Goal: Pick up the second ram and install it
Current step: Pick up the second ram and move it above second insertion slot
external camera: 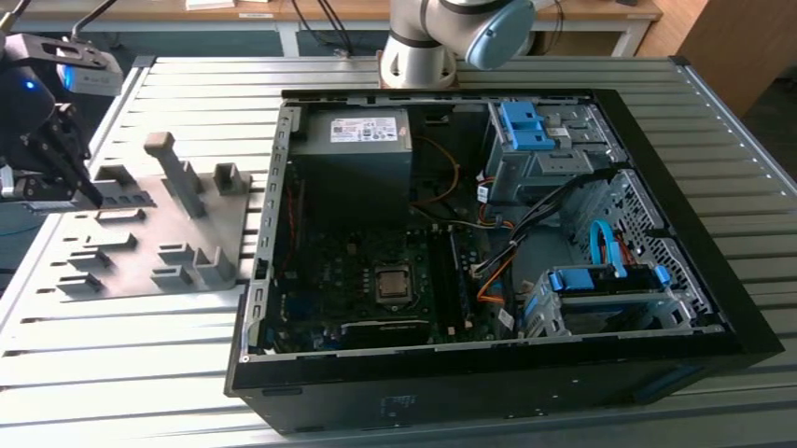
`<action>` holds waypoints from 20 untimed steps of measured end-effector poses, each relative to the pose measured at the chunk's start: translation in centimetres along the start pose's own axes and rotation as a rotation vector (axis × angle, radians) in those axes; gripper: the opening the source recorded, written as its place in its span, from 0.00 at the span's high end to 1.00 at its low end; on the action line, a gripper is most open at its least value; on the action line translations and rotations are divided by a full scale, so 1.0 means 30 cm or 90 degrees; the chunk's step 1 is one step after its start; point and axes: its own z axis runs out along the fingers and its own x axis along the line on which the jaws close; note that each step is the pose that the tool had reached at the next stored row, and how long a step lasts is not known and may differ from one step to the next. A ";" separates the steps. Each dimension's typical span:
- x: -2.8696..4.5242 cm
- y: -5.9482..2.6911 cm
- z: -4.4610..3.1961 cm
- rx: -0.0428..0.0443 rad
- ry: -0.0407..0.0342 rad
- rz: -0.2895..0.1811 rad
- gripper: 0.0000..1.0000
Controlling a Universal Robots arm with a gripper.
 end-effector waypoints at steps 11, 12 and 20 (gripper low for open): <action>-0.002 0.000 -0.040 0.0000 0.0000 0.000 0.86; -0.002 0.000 -0.043 0.0000 0.0000 0.000 0.86; -0.003 0.000 -0.072 0.0001 -0.0001 0.000 0.86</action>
